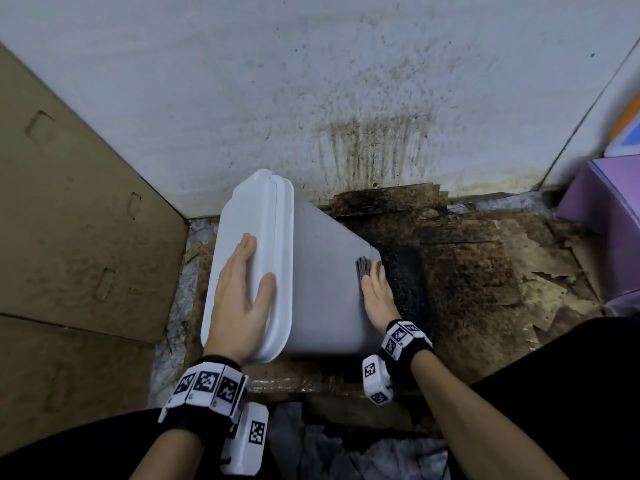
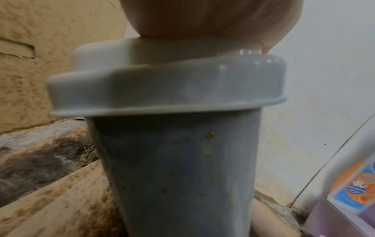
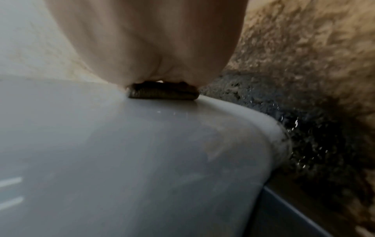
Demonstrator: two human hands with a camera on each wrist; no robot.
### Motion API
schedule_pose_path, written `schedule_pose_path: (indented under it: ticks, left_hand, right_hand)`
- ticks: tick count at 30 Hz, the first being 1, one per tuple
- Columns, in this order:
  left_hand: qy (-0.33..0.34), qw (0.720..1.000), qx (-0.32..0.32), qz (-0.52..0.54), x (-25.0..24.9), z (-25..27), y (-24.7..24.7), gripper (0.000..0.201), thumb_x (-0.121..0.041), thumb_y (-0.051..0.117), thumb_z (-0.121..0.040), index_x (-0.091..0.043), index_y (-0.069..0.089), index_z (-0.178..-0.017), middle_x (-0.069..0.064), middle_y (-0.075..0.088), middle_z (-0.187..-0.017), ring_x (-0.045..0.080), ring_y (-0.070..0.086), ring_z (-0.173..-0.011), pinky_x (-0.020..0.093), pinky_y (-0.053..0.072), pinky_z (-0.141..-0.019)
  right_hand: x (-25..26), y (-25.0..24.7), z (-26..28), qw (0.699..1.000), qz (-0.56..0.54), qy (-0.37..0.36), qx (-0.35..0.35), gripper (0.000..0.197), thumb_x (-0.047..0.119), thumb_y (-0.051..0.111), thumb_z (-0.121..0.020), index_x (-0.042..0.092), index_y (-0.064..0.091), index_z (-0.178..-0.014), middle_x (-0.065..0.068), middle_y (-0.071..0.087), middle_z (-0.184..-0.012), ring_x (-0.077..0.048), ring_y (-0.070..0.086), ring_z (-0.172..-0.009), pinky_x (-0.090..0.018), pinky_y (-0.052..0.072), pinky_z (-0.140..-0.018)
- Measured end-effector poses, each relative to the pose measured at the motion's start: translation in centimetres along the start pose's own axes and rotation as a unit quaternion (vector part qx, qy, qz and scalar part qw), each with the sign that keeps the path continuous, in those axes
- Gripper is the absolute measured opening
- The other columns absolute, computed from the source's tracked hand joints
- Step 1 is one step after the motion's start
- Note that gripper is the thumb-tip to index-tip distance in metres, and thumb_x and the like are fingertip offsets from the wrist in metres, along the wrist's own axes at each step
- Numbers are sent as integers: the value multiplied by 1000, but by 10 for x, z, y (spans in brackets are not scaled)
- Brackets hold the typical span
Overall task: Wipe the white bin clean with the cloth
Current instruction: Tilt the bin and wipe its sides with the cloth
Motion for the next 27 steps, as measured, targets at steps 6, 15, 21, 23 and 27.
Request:
schedule_pose_path:
  ticks: [6, 15, 21, 23, 27]
  left_hand:
    - [-5, 1000, 2, -14, 1, 0, 0, 63, -40, 46, -97, -28, 29, -157, -13, 26, -165, 0, 22, -151, 39, 22, -126]
    - [-2, 1000, 6, -14, 2, 0, 0, 64, -42, 46, -98, -27, 27, -157, -15, 24, -164, -1, 21, -151, 38, 21, -126]
    - [-18, 1000, 2, 8, 10, 0, -4, 67, -46, 46, -96, -28, 29, -158, -19, 25, -164, -3, 22, -150, 43, 23, -126]
    - [-16, 1000, 0, 7, 9, 0, -4, 67, -46, 46, -96, -28, 29, -158, -19, 26, -164, -3, 22, -150, 44, 24, -125]
    - [-16, 1000, 1, 4, 9, 0, -3, 66, -46, 46, -96, -28, 29, -158, -18, 26, -164, -2, 23, -150, 43, 24, -125]
  right_hand:
    - [40, 17, 14, 995, 41, -79, -44, 53, 19, 14, -108, 12, -1, -158, 6, -17, -160, -14, -17, -150, -32, -9, -122]
    - [84, 24, 38, 973, 12, -227, -45, 55, 41, 16, -108, 33, -8, -158, 16, -14, -166, 1, -13, -150, -24, -4, -122]
    - [14, 15, 2, 989, 39, -134, -50, 57, 37, 17, -108, 26, -7, -159, 2, -10, -167, -12, -7, -154, -38, 2, -126]
    - [-13, 9, -2, 995, 31, -79, -53, 58, 37, 18, -108, 22, -4, -159, -4, -6, -168, -19, -2, -155, -34, 1, -125]
    - [-32, 5, -4, 997, 11, -35, -69, 57, 38, 20, -108, 21, 2, -159, -8, 0, -167, -23, 3, -154, -35, 2, -125]
Point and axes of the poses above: each hand's wrist, its own z-axis away from the middle knuckle, its own y-axis out of the palm, x = y × z, the point moved 10 cm from there along -z, towards the middle knuckle
